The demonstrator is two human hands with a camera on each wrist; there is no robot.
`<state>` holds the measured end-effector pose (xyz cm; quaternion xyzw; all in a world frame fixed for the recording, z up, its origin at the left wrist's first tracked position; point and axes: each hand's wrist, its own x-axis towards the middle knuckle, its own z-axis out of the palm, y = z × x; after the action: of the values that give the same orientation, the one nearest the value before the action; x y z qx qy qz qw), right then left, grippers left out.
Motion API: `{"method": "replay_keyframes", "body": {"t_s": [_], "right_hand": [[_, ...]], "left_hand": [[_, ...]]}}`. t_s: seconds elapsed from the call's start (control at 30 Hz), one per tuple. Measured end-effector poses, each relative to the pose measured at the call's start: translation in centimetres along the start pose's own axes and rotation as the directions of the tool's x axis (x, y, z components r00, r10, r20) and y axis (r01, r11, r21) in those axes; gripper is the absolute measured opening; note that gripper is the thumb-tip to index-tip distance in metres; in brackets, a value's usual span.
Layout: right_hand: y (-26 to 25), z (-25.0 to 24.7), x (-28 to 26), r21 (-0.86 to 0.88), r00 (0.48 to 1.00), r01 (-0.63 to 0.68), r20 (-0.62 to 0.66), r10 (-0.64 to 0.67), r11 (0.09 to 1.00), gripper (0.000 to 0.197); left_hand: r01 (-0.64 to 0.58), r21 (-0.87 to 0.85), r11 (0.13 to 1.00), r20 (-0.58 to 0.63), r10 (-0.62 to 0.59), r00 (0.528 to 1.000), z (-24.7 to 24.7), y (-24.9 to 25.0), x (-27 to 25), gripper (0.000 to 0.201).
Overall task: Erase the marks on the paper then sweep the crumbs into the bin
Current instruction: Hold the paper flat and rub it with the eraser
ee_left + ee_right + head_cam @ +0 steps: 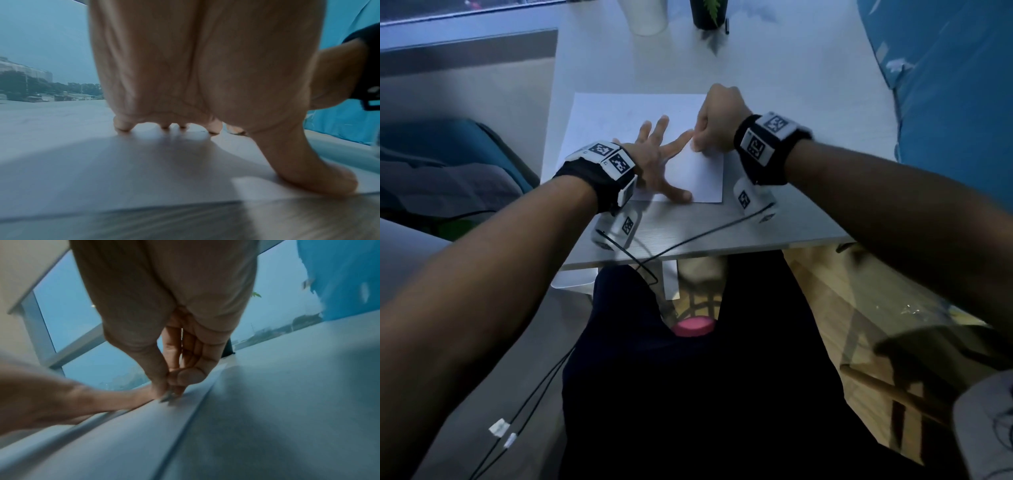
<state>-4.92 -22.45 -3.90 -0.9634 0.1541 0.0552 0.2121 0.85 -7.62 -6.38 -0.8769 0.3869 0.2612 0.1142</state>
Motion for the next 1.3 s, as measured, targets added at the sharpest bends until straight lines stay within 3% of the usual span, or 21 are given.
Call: {"method": "replay_keyframes", "body": {"t_s": [0.13, 0.27, 0.4, 0.53, 0.6, 0.67, 0.7, 0.8, 0.87, 0.97, 1.03, 1.1, 1.23, 1.3], "right_hand": [[-1.4, 1.4, -2.2, -0.015, 0.990, 0.106, 0.098, -0.104, 0.994, 0.028], [0.1, -0.2, 0.2, 0.050, 0.998, -0.055, -0.005, 0.056, 0.997, 0.026], [-1.8, 1.4, -2.1, -0.017, 0.985, 0.126, 0.124, -0.123, 0.992, 0.034], [-0.3, -0.3, 0.1, 0.005, 0.999, -0.036, 0.017, 0.036, 0.999, 0.028], [-1.1, 0.7, -0.8, -0.029, 0.999, 0.037, 0.039, -0.036, 0.999, 0.030], [-2.2, 1.4, -2.3, -0.067, 0.978, 0.157, 0.153, -0.145, 0.985, 0.030], [-2.3, 1.0, -2.3, -0.068, 0.980, 0.127, 0.161, -0.115, 0.990, 0.025], [-0.9, -0.6, -0.2, -0.040, 1.000, 0.006, 0.027, -0.005, 0.999, 0.023], [-1.5, 0.1, -0.9, -0.066, 0.998, 0.056, 0.020, -0.055, 0.996, 0.021], [-3.0, 0.8, -3.1, -0.084, 0.977, 0.169, 0.144, -0.156, 0.982, 0.042], [-1.8, 0.3, -0.8, -0.017, 0.996, 0.027, 0.089, -0.026, 0.999, 0.031], [-1.4, -0.4, 0.1, -0.034, 1.000, -0.025, 0.007, 0.025, 0.999, 0.026], [-3.3, 0.8, -2.7, -0.052, 0.976, 0.159, 0.160, -0.149, 0.986, 0.037], [-2.4, 0.6, -1.2, -0.013, 0.993, 0.022, 0.118, -0.020, 1.000, 0.030]], "left_hand": [[0.009, -0.022, 1.000, 0.019, -0.009, 1.000, -0.2, 0.2, -0.4, 0.124], [0.014, -0.001, 1.000, 0.010, -0.014, 1.000, -0.1, 0.2, 0.0, 0.129], [0.017, -0.048, 0.999, 0.023, -0.016, 1.000, -0.1, 0.1, 0.1, 0.133], [0.013, -0.025, 1.000, 0.005, -0.013, 1.000, 0.1, 0.1, 0.2, 0.134], [0.013, -0.045, 0.999, 0.015, -0.012, 1.000, -0.1, 0.1, 0.1, 0.134], [0.015, -0.066, 0.998, 0.027, -0.013, 1.000, -0.1, 0.0, 0.1, 0.133], [0.013, -0.066, 0.998, 0.023, -0.012, 1.000, -0.1, 0.0, 0.1, 0.133], [0.002, -0.038, 0.999, -0.005, -0.002, 1.000, 0.3, 0.1, 0.3, 0.136], [0.002, -0.040, 0.999, -0.005, -0.003, 1.000, 0.3, 0.0, 0.4, 0.136], [0.008, -0.058, 0.998, 0.000, -0.008, 1.000, 0.2, -0.2, 0.3, 0.135], [0.000, -0.043, 0.999, -0.006, 0.000, 1.000, 0.2, -0.1, 0.3, 0.134], [0.000, -0.036, 0.999, -0.019, 0.000, 1.000, 0.4, 0.0, 0.3, 0.134], [0.010, -0.077, 0.997, -0.003, -0.010, 1.000, 0.3, -0.2, 0.2, 0.133], [-0.001, -0.063, 0.998, -0.015, 0.000, 1.000, 0.5, -0.2, 0.4, 0.134]]}}
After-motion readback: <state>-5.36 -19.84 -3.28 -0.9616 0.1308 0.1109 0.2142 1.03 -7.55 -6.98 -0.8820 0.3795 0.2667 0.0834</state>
